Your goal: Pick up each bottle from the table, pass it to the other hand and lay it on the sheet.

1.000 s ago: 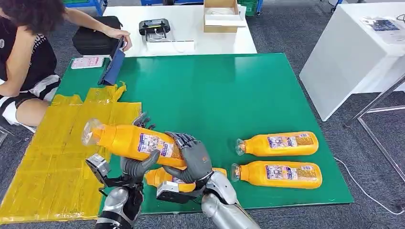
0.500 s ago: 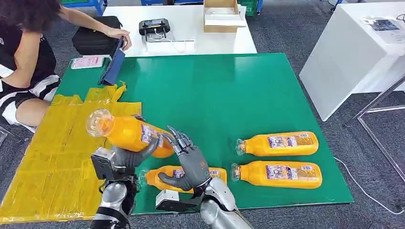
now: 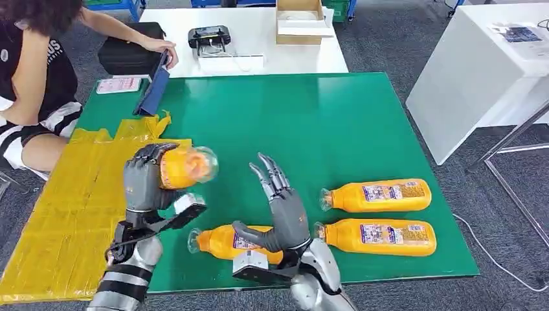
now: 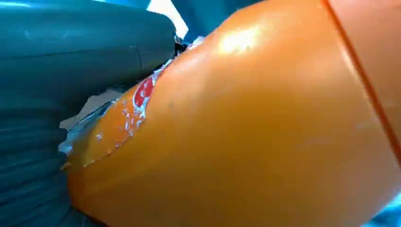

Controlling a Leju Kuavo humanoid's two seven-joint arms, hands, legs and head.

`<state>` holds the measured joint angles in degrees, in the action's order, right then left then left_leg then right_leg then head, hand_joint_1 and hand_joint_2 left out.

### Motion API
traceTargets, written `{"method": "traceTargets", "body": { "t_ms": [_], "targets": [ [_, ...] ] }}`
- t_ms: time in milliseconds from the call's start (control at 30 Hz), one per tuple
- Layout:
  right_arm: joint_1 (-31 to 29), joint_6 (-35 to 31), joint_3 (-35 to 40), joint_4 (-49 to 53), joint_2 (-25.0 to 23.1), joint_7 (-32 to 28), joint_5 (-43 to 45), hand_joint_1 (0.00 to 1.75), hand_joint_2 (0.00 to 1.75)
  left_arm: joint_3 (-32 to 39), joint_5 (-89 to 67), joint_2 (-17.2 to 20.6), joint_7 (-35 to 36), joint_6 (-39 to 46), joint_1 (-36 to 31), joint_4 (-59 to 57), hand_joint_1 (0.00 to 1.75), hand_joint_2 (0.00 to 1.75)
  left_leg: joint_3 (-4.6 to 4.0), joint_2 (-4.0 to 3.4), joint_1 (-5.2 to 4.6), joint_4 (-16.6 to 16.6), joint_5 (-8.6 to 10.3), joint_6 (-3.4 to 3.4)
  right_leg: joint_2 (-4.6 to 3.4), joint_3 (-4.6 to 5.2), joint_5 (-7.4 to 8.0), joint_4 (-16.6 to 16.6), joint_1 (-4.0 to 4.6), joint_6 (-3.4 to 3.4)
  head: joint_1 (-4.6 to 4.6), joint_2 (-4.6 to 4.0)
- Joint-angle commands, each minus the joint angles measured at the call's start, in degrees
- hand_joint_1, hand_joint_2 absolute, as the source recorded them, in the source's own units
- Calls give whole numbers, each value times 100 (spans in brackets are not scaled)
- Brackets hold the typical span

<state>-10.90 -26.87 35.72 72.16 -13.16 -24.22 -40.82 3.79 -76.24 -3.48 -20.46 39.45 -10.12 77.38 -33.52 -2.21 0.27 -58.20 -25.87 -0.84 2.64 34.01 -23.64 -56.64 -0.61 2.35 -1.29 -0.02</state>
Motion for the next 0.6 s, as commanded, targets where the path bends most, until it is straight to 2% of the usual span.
{"method": "traceTargets", "body": {
  "t_ms": [33, 133, 300, 367, 433, 467, 533, 600],
  "targets": [
    [175, 356, -112, 805, 567, 72, -397, 0, 175, -649, -1376, 1873, 2374, 55, -702, -2658, 175, 175, 39, 5, 3, 24, 4, 10, -25, -30, 0, 14, -1, -13, 0, 0],
    [175, 356, -112, 805, 567, 72, -397, 0, 175, -649, -1376, 1873, 2374, 55, -702, -2658, 175, 175, 23, -29, 4, 12, 3, 8, -47, 0, 9, 3, 8, -27, -7, 0],
    [175, 356, -112, 805, 567, 72, -397, 0, 175, -649, -1376, 1873, 2374, 55, -702, -2658, 175, 175, 24, -14, 21, 7, 1, 7, -48, -10, 5, 3, 17, -25, 0, 0],
    [134, 348, -90, 739, 579, 110, -405, 0, 175, -489, -1376, 1898, 2160, 55, -752, -2873, 175, 175, 9, -36, 19, 4, 3, 8, -53, 7, 10, -1, 17, -25, 0, 0],
    [158, 279, -107, 746, 612, 155, -387, 0, 175, -1014, -1376, 1911, 2764, 55, -878, -3419, 175, 175, 18, -23, 15, 10, 5, 10, -51, -3, 9, 2, 13, -27, 0, 0],
    [189, 208, -152, 774, 624, 163, -365, 0, 175, -1060, -1376, 1877, 2874, 55, -887, -3589, 175, 175, 17, -18, 13, 10, 6, 11, -43, -3, 8, 3, 12, -28, -2, 0],
    [294, 52, -254, 925, 655, 73, -230, 0, 175, -770, -1376, 1774, 2834, 55, -908, -3889, 175, 175, 23, -9, 7, 14, 6, 11, -38, -11, 7, 5, 6, -28, 0, 0],
    [388, 1, -319, 1113, 715, -7, -101, 0, 175, -620, -1343, 1750, 2873, 55, -975, -4212, 175, 175, 13, -31, 6, 8, 4, 9, -47, 3, 10, 2, 7, -25, -4, 0]
  ]
}}
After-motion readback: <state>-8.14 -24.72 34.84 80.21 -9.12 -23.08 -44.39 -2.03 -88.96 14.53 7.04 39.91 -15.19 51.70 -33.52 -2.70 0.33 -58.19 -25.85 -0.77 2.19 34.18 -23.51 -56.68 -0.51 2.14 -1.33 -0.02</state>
